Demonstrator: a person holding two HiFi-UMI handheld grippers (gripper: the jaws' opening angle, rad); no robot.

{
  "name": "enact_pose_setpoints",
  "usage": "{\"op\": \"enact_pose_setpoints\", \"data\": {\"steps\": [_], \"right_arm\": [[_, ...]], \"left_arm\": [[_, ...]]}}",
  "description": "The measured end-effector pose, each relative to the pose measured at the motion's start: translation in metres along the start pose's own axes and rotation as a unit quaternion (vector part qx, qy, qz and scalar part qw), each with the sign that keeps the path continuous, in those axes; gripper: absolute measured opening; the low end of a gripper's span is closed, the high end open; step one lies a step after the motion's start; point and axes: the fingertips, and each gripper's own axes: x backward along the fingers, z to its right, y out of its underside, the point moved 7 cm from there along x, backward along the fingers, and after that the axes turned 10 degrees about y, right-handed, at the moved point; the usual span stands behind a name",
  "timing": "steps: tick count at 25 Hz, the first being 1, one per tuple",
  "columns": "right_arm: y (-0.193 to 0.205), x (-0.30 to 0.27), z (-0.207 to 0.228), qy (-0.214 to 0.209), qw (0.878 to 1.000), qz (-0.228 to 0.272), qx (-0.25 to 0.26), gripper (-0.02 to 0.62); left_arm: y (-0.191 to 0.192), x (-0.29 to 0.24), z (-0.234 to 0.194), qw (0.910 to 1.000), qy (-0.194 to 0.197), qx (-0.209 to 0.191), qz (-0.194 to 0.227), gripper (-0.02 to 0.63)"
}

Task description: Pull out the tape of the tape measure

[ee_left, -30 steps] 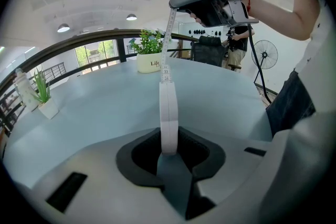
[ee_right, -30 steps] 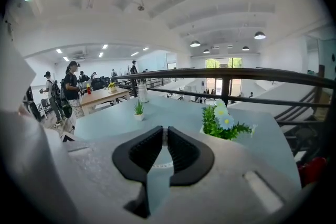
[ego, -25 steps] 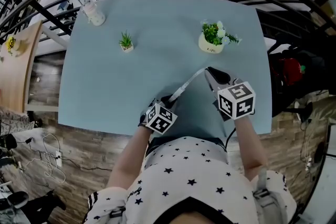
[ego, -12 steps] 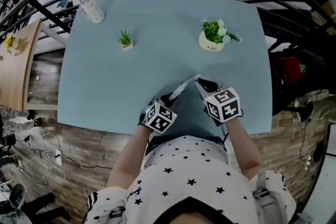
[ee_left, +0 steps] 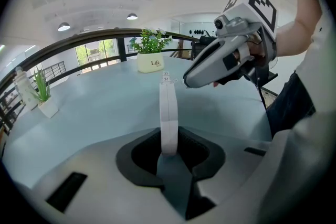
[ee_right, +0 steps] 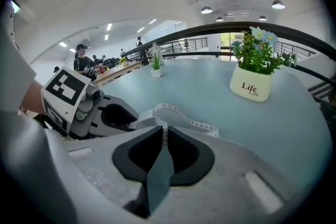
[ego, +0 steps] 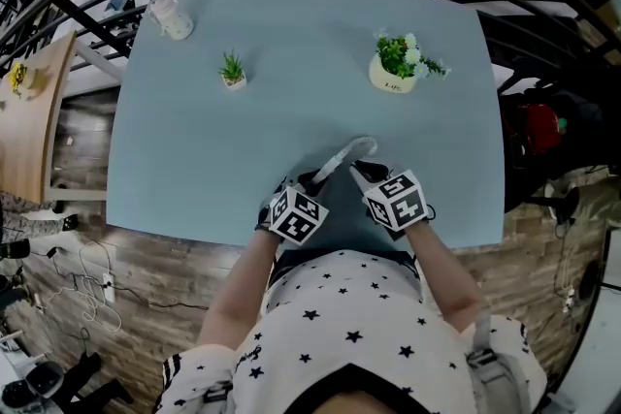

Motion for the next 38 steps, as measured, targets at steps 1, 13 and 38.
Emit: {"op": "enact_pose_setpoints", "data": {"steps": [1,13,38], "right_arm": [[0.003,-0.003,-0.002,-0.002,1.000,-0.005,0.003,0.038],[0.027,-0.022,-0.021,-0.009,0.998,-0.051,0.023,0.039],[0.032,-0.027,-0.021,-0.029,0.997,-0.062,0.023,0.043]], "left_arm": [[0.000,0.000,0.000,1.0000,0.000,0.000,0.000,0.086],[-0.001,0.000,0.000,1.0000,-0.001,0.001,0.000,0.086],[0.000,0.000,0.001,0.9999,-0.012,0.001,0.006,0.087]]}}
